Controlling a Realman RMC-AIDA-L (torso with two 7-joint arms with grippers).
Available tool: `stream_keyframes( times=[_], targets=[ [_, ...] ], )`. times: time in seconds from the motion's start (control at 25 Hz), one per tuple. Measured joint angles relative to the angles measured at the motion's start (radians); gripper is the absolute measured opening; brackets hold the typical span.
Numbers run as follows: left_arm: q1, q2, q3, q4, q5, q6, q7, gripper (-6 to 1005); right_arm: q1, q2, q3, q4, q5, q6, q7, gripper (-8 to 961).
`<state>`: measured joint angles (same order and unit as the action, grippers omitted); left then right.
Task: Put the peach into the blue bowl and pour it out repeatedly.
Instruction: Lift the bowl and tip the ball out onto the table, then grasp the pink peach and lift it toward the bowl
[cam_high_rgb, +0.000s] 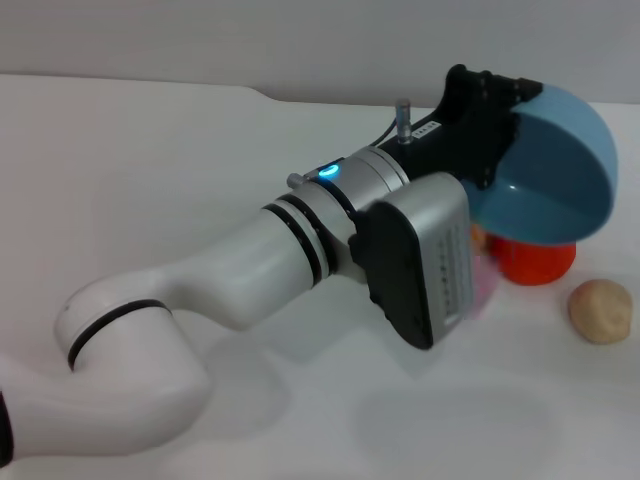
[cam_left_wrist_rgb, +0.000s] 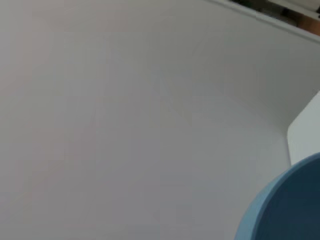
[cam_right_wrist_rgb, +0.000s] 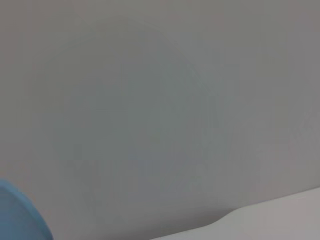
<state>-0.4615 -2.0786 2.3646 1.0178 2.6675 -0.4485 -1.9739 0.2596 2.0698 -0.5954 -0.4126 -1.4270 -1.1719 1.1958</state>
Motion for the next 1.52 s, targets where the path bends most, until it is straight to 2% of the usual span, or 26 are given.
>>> stream_keyframes(
  times=[0.16, 0.32, 0.4, 0.52, 0.6, 0.64, 0.68, 0.8, 0.92, 1.24, 1.52],
  targets=[
    [-0.015, 0.0, 0.001, -0.022, -0.122, -0.005, -0.013, 0, 0.002, -0.001, -0.002, 0.006, 0.0, -0.001, 0.001, 310],
    [-0.055, 0.0, -0.028, -0.038, -0.385, 0.031, -0.014, 0, 0.006, -0.002, -0.016, 0.021, -0.023, -0.021, 0.03, 305],
    [-0.092, 0.0, -0.084, -0.056, -0.543, 0.097, -0.014, 0, 0.008, -0.003, -0.034, 0.011, -0.064, -0.031, 0.087, 303],
    [-0.174, 0.004, -0.225, -0.119, -0.77, 0.3, -0.014, -1, 0.025, -0.008, -0.058, -0.033, -0.205, -0.068, 0.236, 300],
    [-0.227, 0.007, -0.3, -0.182, -0.853, 0.4, -0.014, -1, 0.055, -0.012, -0.074, -0.062, -0.34, -0.105, 0.337, 297],
    [-0.227, 0.007, -0.3, -0.182, -0.853, 0.4, -0.014, -1, 0.074, -0.013, -0.084, -0.071, -0.4, -0.12, 0.384, 296],
    [-0.286, 0.007, -0.374, -0.263, -0.917, 0.49, -0.018, -1, 0.092, -0.013, -0.097, -0.075, -0.45, -0.132, 0.417, 295],
    [-0.323, 0.007, -0.425, -0.317, -0.94, 0.549, -0.038, -2, 0.166, -0.011, -0.146, -0.071, -0.586, -0.149, 0.51, 292],
    [-0.336, 0.009, -0.449, -0.337, -0.943, 0.574, -0.063, -2, 0.251, -0.005, -0.21, -0.023, -0.652, -0.143, 0.552, 288],
    [-0.33, 0.011, -0.445, -0.337, -0.942, 0.579, -0.066, 0, 0.461, 0.013, -0.364, 0.172, -0.657, -0.045, 0.559, 279],
    [-0.331, 0.011, -0.444, -0.335, -0.943, 0.581, -0.065, -1, 0.531, 0.02, -0.392, 0.245, -0.653, -0.019, 0.55, 271]
  ],
)
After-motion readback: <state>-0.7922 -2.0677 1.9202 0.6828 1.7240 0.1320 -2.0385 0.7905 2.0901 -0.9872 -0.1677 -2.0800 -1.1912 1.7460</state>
